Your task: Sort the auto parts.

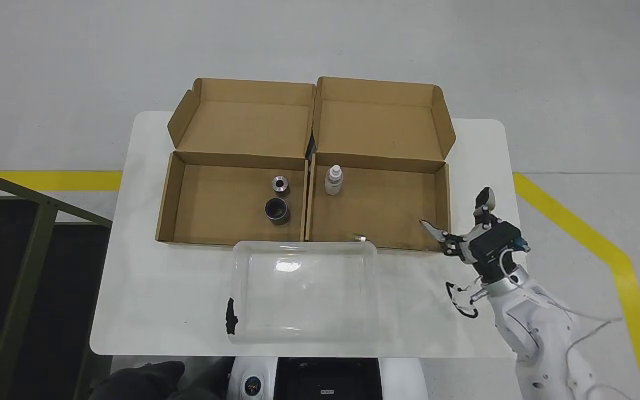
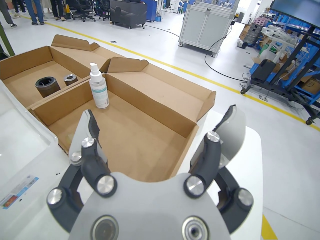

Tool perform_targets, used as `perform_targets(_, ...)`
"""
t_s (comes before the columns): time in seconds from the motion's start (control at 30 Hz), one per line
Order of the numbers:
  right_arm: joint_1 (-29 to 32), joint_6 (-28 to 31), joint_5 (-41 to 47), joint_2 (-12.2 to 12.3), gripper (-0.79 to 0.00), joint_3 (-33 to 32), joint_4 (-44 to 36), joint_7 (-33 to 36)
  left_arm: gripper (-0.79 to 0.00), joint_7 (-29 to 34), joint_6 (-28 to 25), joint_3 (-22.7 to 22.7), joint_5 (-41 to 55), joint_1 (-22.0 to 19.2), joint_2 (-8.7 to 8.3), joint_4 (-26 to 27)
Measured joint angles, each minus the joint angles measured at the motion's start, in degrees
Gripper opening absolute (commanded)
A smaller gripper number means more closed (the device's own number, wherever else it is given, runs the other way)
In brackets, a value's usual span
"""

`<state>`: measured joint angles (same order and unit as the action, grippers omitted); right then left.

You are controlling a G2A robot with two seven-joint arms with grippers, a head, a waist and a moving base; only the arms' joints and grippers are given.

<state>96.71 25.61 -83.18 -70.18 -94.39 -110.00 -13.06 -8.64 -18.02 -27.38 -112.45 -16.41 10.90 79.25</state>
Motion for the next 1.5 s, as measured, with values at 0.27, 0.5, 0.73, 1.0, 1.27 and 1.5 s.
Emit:
perform_targets(0.27,5.1,0.2,-1.1,0.3,0.000,-2.0,-0.1,-4.2,0.000,0.0,0.0,0.0,0.0,0.0,0.00,0.0)
perform_targets(0.5,8.2,0.2,-1.8,0.6,0.000,-3.2,0.8,-7.4,0.000,0.0,0.0,0.0,0.0,0.0,0.00,0.0)
perform_targets(0.73,8.7,1.5,-2.4,0.8,0.000,-3.1,1.6,-9.4,0.000,0.0,0.0,0.0,0.0,0.0,0.00,0.0)
perform_targets(1.0,8.6,1.8,-2.6,0.9,0.000,-3.1,1.8,-9.7,-0.001,0.0,0.0,0.0,0.0,0.0,0.00,0.0)
perform_targets(1.27,8.6,1.8,-2.6,0.9,0.000,-3.1,1.8,-9.7,-0.001,0.0,0.0,0.0,0.0,0.0,0.00,0.0)
perform_targets(1.5,8.6,1.8,-2.6,0.9,0.000,-3.1,1.8,-9.7,-0.001,0.0,0.0,0.0,0.0,0.0,0.00,0.0)
